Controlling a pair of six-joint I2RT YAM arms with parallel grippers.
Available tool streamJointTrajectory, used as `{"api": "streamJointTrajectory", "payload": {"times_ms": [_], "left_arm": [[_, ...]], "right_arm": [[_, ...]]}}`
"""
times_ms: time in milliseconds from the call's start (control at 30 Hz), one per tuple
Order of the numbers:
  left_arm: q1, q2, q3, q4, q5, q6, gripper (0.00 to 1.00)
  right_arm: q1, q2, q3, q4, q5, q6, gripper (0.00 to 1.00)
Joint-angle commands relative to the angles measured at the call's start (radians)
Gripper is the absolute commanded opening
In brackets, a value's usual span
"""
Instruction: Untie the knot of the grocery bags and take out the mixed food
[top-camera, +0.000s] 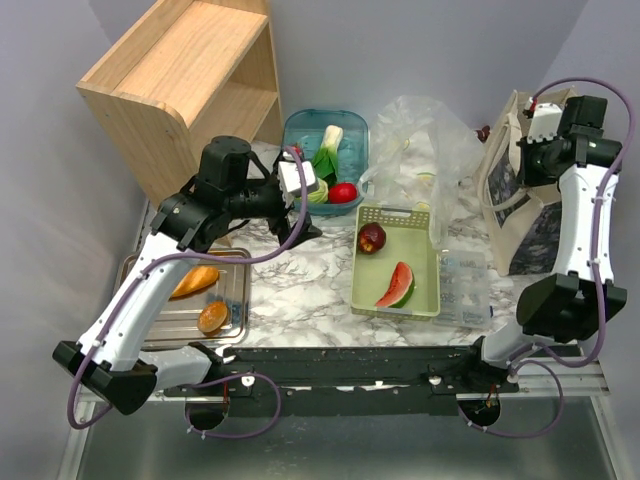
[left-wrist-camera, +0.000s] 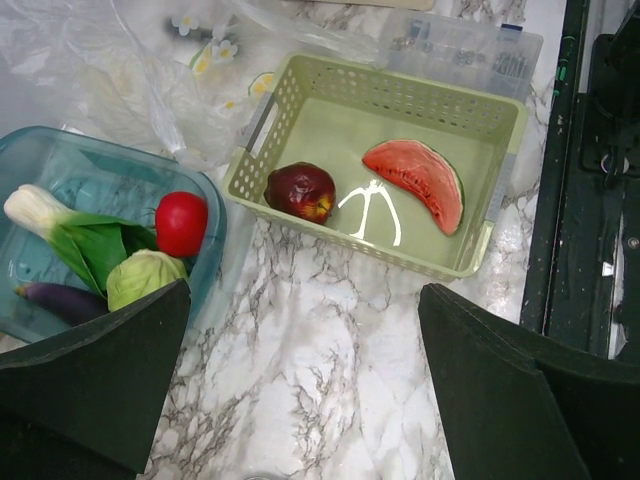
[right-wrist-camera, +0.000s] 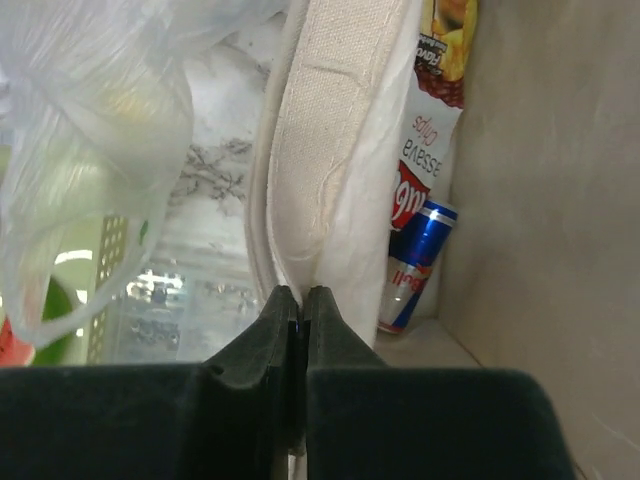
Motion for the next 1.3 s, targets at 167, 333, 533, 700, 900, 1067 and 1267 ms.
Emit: {"api": "streamJointTrajectory", "payload": {"times_ms": [167,333,533,700,900,1067,1267], "left_arm": [[-0.015,-0.07,-0.029,-0.068,0.003,0.059,0.98],[-0.029,-0.06,-0.015,-0.102,-0.011,0.074,0.98],[-0.037,-0.066,-0.018,-0.132,-0.02,0.072,0.98],[-0.039,-0.051,-0.014,-0.135,-0.033,0.103,0.98],[-0.039,-0.022,-0.004,-0.125,-0.037,0.138,0.97],[-0.039,-0.003,-0.002,-0.13,-0.013,0.155,0.97],[-0.039,0.019,-0.032,-0.148,0.019,0.23,0.97]], "right_arm": [[-0.011,-0.298,-0.094,-0.264,-0.017,-0.308,0.01],[-0.011,-0.327,-0.088,-0.337,-0.083,-0.326,0.84],[-0.011,-0.179,0.362,-0.333,-0.238,-0.102,0.95],[-0.011,-0.046,0.523,-0.233,-0.145,0.038,0.89],[-0.062,0.017,0.272,-0.21,-0.116,-0.019,0.77],[-0.085,0.078,0.158,-0.219,-0.11,-0.065,0.75],[-0.089,0.117,-0.096,-0.148,-0.04,-0.102,0.81]]}}
